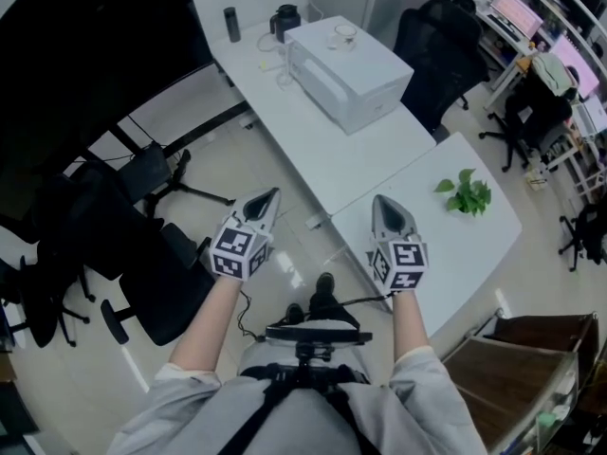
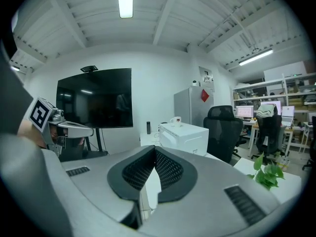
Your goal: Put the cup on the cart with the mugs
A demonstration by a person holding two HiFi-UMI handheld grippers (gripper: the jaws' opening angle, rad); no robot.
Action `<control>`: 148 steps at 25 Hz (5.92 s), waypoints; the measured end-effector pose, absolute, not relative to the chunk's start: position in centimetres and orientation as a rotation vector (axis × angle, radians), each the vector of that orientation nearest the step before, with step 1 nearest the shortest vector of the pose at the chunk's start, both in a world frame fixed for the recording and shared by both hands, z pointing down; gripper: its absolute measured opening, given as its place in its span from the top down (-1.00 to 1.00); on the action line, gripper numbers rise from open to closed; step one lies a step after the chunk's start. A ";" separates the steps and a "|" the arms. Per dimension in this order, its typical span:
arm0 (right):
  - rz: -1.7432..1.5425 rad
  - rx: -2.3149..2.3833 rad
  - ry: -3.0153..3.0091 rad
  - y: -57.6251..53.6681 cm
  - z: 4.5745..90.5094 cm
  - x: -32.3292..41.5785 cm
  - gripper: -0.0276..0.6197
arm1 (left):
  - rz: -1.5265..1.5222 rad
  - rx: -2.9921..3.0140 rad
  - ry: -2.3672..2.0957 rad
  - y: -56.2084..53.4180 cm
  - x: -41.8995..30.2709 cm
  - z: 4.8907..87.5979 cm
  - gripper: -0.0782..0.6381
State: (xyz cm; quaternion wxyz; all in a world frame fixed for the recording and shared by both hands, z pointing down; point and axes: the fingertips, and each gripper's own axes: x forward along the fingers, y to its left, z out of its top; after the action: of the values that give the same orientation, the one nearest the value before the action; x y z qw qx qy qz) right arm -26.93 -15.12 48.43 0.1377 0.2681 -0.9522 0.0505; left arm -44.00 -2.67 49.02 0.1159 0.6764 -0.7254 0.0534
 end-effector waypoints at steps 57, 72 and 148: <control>0.140 -0.037 -2.942 -60.2 50.7 -61.9 -0.54 | 0.252 2.132 -1.903 -41.5 -65.2 49.2 0.78; 0.045 -0.196 -2.869 -61.3 52.6 -67.2 -0.56 | 0.234 2.110 -1.878 -43.2 -67.0 51.3 0.78; 0.140 0.597 -2.872 -38.6 44.4 -43.4 -0.31 | 0.184 1.932 -2.136 -26.0 -57.7 49.9 0.78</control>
State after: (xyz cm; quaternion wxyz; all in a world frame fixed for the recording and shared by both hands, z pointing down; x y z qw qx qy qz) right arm -43.36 -38.58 44.43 0.1022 0.2022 -0.9728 0.0474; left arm -57.69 -26.00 49.85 0.1272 0.6640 -0.7342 0.0631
